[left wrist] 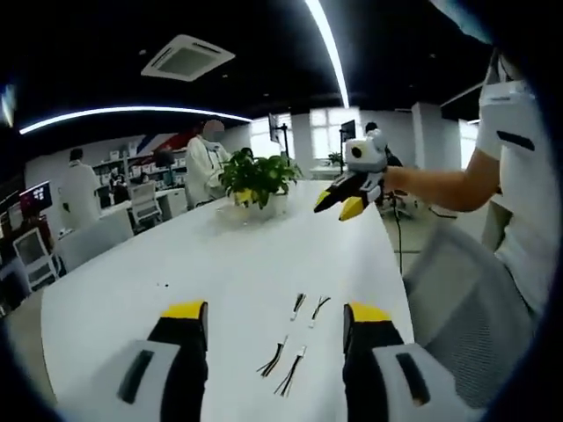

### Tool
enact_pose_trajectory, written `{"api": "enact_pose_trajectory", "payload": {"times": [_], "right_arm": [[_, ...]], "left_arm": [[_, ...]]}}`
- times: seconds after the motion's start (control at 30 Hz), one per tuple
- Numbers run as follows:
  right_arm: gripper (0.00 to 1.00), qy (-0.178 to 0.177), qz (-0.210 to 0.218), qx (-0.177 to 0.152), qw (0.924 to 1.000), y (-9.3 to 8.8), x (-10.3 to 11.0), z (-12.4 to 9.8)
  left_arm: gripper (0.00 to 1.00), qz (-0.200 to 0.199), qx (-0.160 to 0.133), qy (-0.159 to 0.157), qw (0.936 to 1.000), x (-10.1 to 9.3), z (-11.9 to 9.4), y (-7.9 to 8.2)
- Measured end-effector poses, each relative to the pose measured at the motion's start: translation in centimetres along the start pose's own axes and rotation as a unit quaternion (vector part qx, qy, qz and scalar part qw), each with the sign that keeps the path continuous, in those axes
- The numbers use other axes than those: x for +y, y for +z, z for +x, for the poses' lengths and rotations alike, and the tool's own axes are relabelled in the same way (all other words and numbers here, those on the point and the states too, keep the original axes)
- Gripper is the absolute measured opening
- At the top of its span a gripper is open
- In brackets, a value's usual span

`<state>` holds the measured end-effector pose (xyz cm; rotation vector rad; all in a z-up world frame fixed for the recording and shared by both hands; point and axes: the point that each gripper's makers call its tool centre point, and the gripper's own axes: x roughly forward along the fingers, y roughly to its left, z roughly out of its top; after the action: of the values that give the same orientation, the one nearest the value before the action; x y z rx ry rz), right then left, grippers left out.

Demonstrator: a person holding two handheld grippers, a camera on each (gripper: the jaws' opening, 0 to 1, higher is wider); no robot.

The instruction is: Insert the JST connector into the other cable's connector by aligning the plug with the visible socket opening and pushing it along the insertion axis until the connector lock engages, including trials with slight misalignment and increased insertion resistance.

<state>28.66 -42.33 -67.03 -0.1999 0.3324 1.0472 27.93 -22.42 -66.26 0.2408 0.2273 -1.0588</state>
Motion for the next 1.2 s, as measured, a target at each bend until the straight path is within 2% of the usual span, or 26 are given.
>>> {"api": "enact_pose_trajectory", "payload": {"times": [0.27, 0.37, 0.97, 1.2], "right_arm": [[0.3, 0.009, 0.004, 0.017, 0.9998, -1.4, -0.7, 1.6], [0.29, 0.015, 0.009, 0.02, 0.9997, -1.9, -0.9, 2.2], [0.25, 0.026, 0.026, 0.034, 0.9987, -4.8, -1.6, 5.9], [0.24, 0.042, 0.026, 0.056, 0.9972, -6.5, -0.9, 7.7]], "left_arm": [[0.57, -0.009, 0.01, -0.011, 0.9999, 0.7, 1.4, -1.2], [0.54, -0.009, 0.025, -0.013, 0.9996, 1.1, 2.6, -2.5], [0.51, 0.007, 0.073, -0.081, 0.994, -0.1, 7.9, -7.7], [0.5, -0.003, 0.08, -0.083, 0.9933, -0.1, 9.3, -9.5]]}}
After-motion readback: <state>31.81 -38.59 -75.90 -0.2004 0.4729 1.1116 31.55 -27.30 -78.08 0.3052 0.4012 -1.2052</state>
